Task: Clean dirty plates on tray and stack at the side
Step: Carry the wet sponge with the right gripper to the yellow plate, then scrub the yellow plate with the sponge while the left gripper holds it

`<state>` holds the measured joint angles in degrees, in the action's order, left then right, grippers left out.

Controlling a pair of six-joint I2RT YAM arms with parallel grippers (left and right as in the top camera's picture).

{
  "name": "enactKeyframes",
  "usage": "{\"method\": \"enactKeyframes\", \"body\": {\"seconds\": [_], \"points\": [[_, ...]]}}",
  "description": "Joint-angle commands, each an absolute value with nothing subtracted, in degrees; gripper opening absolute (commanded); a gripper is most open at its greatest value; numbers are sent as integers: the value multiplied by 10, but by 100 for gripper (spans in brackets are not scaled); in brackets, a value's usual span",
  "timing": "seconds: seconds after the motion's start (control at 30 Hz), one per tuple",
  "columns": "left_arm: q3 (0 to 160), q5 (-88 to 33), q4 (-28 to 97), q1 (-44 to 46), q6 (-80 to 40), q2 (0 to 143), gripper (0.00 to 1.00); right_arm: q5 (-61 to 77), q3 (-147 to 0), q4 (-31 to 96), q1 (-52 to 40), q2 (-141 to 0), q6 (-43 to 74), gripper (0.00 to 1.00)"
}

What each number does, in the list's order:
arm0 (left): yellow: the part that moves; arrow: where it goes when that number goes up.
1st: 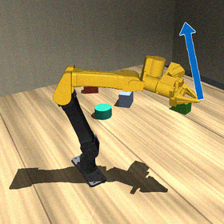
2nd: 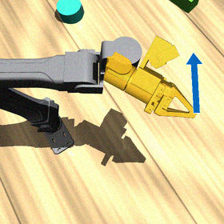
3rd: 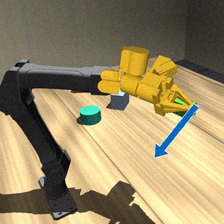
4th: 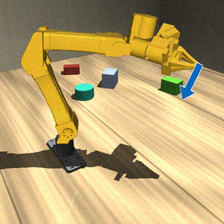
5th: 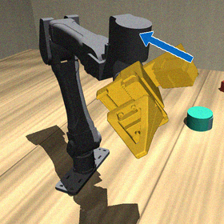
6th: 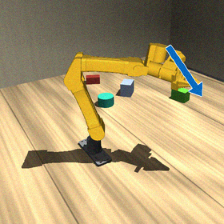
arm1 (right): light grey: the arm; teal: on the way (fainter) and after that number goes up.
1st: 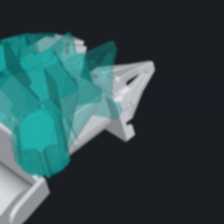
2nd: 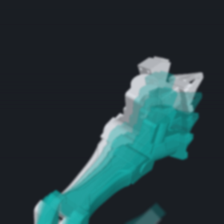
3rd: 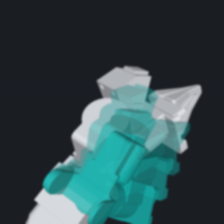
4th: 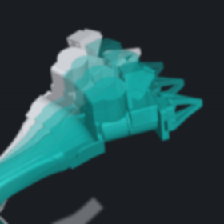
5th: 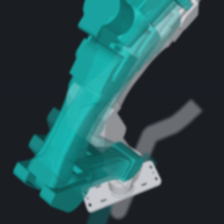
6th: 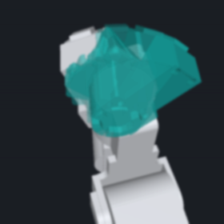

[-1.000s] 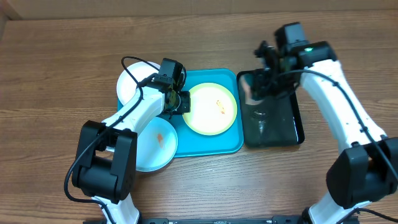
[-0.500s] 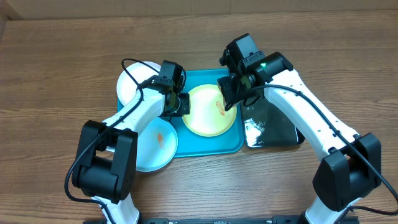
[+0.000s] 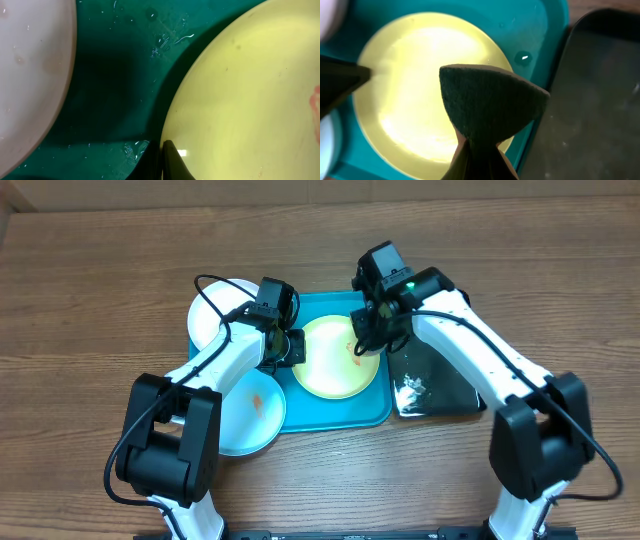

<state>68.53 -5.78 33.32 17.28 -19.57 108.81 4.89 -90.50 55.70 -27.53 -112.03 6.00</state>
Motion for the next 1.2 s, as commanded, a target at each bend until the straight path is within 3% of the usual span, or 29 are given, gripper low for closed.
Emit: {"method": "enactKeyframes", "body": {"seconds": [0.0,0.93,1.17], "points": [[679,-45,331,177,-208,1094,4,43,-900,544,-284,-1145,65,4],[679,-45,334,177,-208,1094,4,8,-900,514,-292,-1226,82,4],[679,-45,334,177,-208,1094,4,64,-900,512,-292,-1259,90,4]]}}
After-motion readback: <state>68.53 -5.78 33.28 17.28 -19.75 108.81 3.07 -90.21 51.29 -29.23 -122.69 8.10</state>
